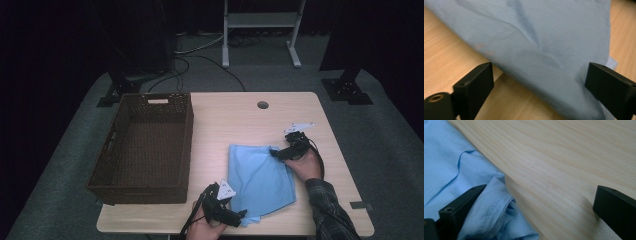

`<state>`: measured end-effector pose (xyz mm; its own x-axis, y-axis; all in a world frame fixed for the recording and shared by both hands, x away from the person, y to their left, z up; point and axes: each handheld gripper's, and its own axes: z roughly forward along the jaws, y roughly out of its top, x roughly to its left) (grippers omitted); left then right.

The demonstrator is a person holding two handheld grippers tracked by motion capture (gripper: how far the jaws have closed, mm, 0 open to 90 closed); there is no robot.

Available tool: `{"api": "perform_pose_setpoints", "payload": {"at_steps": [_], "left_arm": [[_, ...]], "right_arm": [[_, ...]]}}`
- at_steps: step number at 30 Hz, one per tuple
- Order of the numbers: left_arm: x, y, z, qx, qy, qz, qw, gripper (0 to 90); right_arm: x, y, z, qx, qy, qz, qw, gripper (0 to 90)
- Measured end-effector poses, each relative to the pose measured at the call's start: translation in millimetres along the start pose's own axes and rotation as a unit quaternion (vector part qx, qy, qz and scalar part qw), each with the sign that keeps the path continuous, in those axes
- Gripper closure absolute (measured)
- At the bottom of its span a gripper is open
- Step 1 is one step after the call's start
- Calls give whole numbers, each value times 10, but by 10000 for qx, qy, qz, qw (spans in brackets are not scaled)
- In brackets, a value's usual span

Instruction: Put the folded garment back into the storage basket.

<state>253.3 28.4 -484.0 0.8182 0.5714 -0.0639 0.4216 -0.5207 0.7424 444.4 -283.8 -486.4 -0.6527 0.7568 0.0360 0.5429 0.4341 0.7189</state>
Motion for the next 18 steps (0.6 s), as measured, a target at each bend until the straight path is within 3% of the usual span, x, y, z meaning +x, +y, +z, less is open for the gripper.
{"api": "perform_pose_setpoints", "payload": {"at_steps": [4, 9, 13, 18], "left_arm": [[-27, -8, -10, -43, 51, 124, 9999, 147], [-46, -25, -36, -123, 92, 222, 9996, 339], [-48, -34, -50, -177, -8, 270, 9995, 471], [-57, -39, -61, -227, -67, 305, 9993, 710]], "right_arm": [[1, 0, 0, 2, 0, 5, 10000, 0], [1, 0, 1, 1, 1, -2, 10000, 0], [1, 1, 1, 1, 0, -5, 10000, 0], [5, 0, 1, -1, -6, -8, 10000, 0]]}}
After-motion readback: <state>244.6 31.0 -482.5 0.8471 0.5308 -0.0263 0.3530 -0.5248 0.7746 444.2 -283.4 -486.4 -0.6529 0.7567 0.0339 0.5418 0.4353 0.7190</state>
